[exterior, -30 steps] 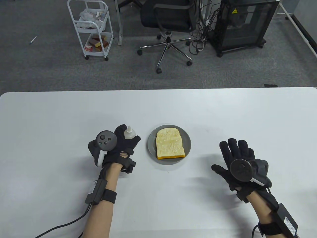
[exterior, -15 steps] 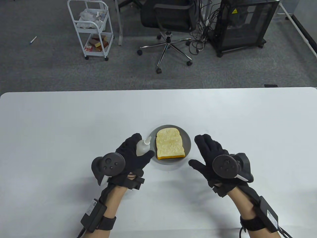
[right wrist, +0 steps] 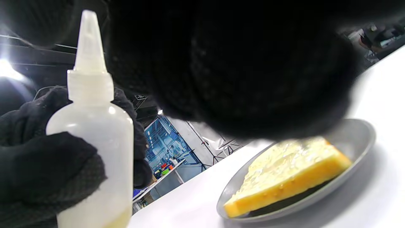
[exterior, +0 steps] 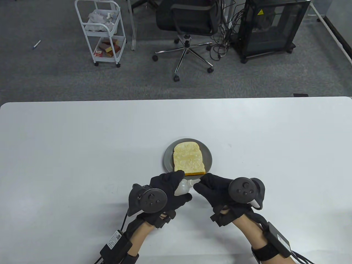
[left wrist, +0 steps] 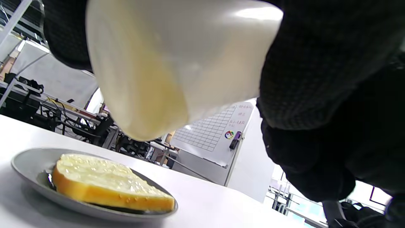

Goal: Squeeze honey bottle to draw zigzag on toast

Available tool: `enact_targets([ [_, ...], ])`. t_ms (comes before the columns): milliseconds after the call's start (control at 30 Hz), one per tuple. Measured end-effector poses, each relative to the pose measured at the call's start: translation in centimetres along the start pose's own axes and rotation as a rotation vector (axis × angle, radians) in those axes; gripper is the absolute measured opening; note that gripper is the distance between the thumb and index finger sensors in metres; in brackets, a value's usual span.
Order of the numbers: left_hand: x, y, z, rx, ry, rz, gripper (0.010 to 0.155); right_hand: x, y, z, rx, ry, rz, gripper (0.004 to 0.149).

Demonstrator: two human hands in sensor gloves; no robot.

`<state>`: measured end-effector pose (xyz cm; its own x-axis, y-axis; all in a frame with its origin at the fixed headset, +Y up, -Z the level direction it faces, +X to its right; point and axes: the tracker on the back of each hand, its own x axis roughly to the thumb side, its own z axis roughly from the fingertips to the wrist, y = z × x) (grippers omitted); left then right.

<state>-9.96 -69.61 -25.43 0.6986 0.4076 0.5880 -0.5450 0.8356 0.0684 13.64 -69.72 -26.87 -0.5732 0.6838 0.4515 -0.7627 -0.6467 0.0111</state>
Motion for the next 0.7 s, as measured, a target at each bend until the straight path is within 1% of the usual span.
enact_targets([
  [33,0.2,-0.2,0.0,-0.002,-0.007,-0.004,0.081,0.0,0.0,0.1,0.002,0.022,-0.012,0.057],
  [67,0.2,-0.3,0.1,-0.004,-0.002,-0.015,0.081,0.0,0.0,0.1,0.003,0.013,-0.031,0.054],
  [100,0.3,-0.4,0.0,-0.023,-0.017,-0.018,0.081,-0.1,0.0,0.2,-0.008,0.023,-0.044,0.053],
  [133,0.3,-0.4,0.1,-0.018,-0.014,-0.016,0.081,-0.1,0.0,0.3,0.007,0.026,-0.056,0.052],
  [200,0.5,-0.5,0.1,-0.025,-0.029,-0.021,0.081,-0.1,0.0,0.4,0.012,0.030,-0.062,0.054],
  [267,0.7,-0.6,0.1,-0.030,-0.035,-0.028,0.080,0.0,0.0,0.4,0.016,0.015,-0.061,0.050],
  [333,0.6,-0.8,0.1,-0.047,-0.037,-0.037,0.080,0.2,-0.1,0.4,0.045,0.000,-0.031,0.048],
  [367,0.6,-0.9,0.1,-0.052,-0.041,-0.037,0.080,0.3,-0.1,0.4,0.042,-0.011,-0.007,0.047],
  [467,0.5,-1.1,0.0,-0.065,-0.036,-0.017,0.079,0.4,-0.2,0.3,0.068,-0.029,0.005,0.046],
  [567,0.3,-1.2,0.0,-0.083,-0.038,-0.025,0.079,0.4,-0.1,0.2,0.146,-0.070,0.028,0.047],
  [633,0.0,-1.3,0.0,-0.096,-0.033,-0.052,0.079,0.3,0.3,0.2,0.193,-0.032,0.028,0.049],
  [667,0.0,-1.4,0.0,-0.097,-0.034,-0.055,0.080,0.2,0.3,0.2,0.196,-0.017,0.040,0.050],
  [700,-0.1,-1.4,0.0,-0.094,-0.036,-0.032,0.080,0.0,0.2,0.4,0.119,0.001,0.066,0.054],
])
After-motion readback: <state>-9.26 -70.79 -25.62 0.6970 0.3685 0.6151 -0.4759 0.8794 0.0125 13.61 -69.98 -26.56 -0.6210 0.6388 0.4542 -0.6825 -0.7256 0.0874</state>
